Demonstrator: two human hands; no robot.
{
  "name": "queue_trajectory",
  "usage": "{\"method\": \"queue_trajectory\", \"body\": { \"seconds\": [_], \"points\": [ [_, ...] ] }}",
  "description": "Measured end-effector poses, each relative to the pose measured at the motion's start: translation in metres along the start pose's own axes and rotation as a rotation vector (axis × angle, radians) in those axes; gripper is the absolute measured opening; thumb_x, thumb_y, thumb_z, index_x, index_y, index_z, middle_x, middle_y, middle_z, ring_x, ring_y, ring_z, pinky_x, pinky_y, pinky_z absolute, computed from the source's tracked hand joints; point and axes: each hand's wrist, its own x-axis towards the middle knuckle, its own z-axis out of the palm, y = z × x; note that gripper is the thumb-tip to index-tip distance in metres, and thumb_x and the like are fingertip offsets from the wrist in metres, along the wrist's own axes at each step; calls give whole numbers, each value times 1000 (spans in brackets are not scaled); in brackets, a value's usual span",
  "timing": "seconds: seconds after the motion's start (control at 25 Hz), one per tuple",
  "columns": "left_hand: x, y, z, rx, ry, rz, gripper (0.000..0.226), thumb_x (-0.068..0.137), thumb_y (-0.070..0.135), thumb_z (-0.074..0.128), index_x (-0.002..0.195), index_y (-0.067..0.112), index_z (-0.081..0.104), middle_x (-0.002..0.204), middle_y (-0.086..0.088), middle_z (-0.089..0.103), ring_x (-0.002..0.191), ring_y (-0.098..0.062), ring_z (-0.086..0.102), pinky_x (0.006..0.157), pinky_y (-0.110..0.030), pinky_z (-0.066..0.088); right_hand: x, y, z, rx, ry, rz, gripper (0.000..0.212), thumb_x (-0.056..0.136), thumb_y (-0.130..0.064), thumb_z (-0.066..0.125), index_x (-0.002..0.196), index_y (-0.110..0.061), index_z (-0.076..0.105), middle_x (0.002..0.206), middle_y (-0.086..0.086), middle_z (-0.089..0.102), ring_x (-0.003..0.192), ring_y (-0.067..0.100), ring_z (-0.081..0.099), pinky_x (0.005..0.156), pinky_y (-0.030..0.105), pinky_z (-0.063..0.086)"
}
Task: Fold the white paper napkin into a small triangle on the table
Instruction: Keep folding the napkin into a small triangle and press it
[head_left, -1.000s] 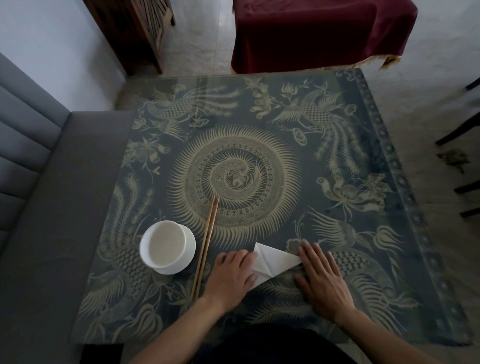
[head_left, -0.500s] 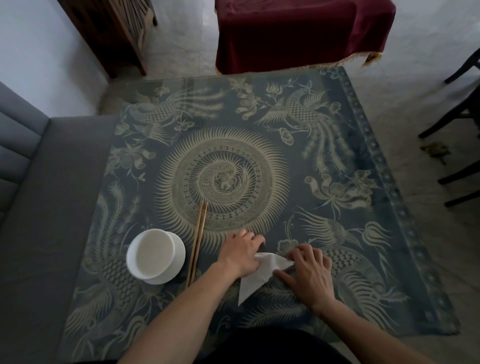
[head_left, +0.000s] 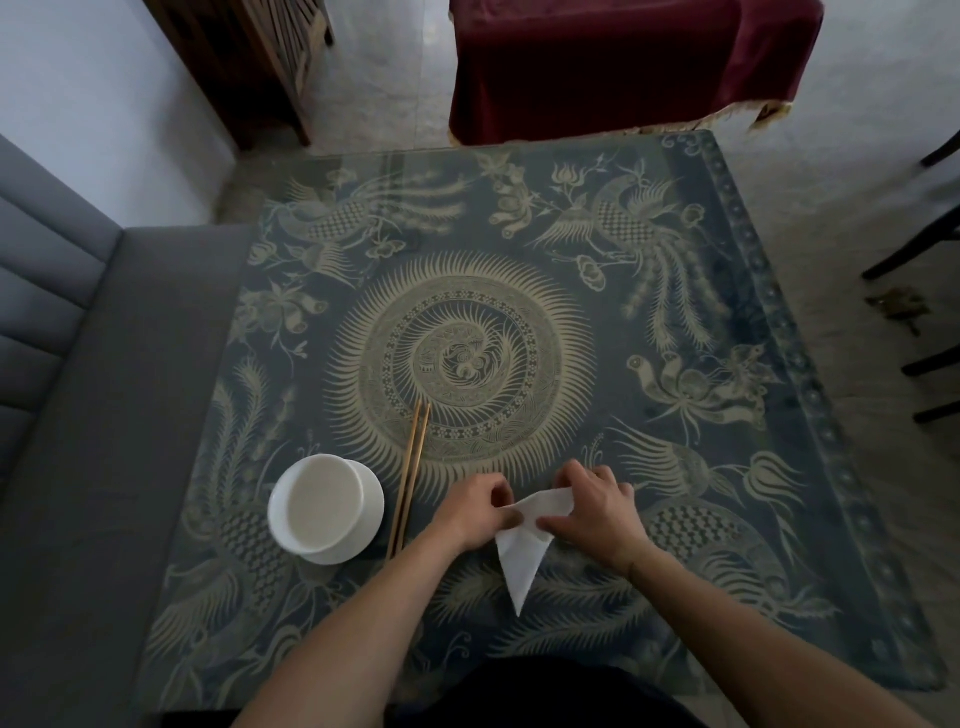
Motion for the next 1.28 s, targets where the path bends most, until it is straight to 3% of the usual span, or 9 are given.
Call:
{"method": "queue_trajectory", "body": {
  "seconds": [0.16,0.28,0.48,0.64,0.76,0.96,1.28],
  "points": [
    [-8,-4,5,63,59,27,10,83,31,70,87,24,64,87,6,65,82,-11,59,67,-28,47,12,-10,-14,130,-95,5,34,70,-25,67,100,-34,51,94,-8,63,88,17,59,74,38,51],
    [-12,-7,7,185,139,110,11,86,29,65,94,21,65,96,4,59,91,-14,56,76,-34,49,13,-14,-17,-8,31,-181,28,76,-16,65,100,-29,58,96,-9,66,91,18,59,73,35,49],
    [-17,-16,8,232,249,170,6,86,27,68,88,22,65,91,5,56,84,-13,54,62,-29,44,6,-21,-19,-34,173,-367,21,74,-11,71,93,-19,66,90,-2,66,85,22,60,66,33,47],
    [-24,-25,13,269,288,186,5,86,24,68,88,24,63,90,8,54,83,-12,55,59,-29,46,-15,-15,-10,17,240,-456,19,68,-7,77,80,-20,70,80,-3,65,73,21,61,56,28,45],
    [-29,-28,17,269,294,207,7,87,23,68,92,27,64,94,11,54,84,-8,54,58,-24,41,-28,-8,-1,33,252,-474,19,68,-9,79,79,-23,72,82,-4,65,72,20,61,56,25,41],
    [-38,-35,18,280,282,232,15,88,18,66,99,29,68,100,12,55,90,-6,54,62,-18,35,-40,3,9,-23,227,-523,18,73,-16,80,87,-24,74,87,-4,66,75,20,60,61,33,51],
    [-46,-44,23,296,284,253,21,90,22,63,110,28,65,107,11,51,99,-7,52,67,-21,43,-52,23,26,-110,240,-559,16,82,-33,75,94,-23,72,95,-4,65,81,20,60,66,33,51]
  ]
}}
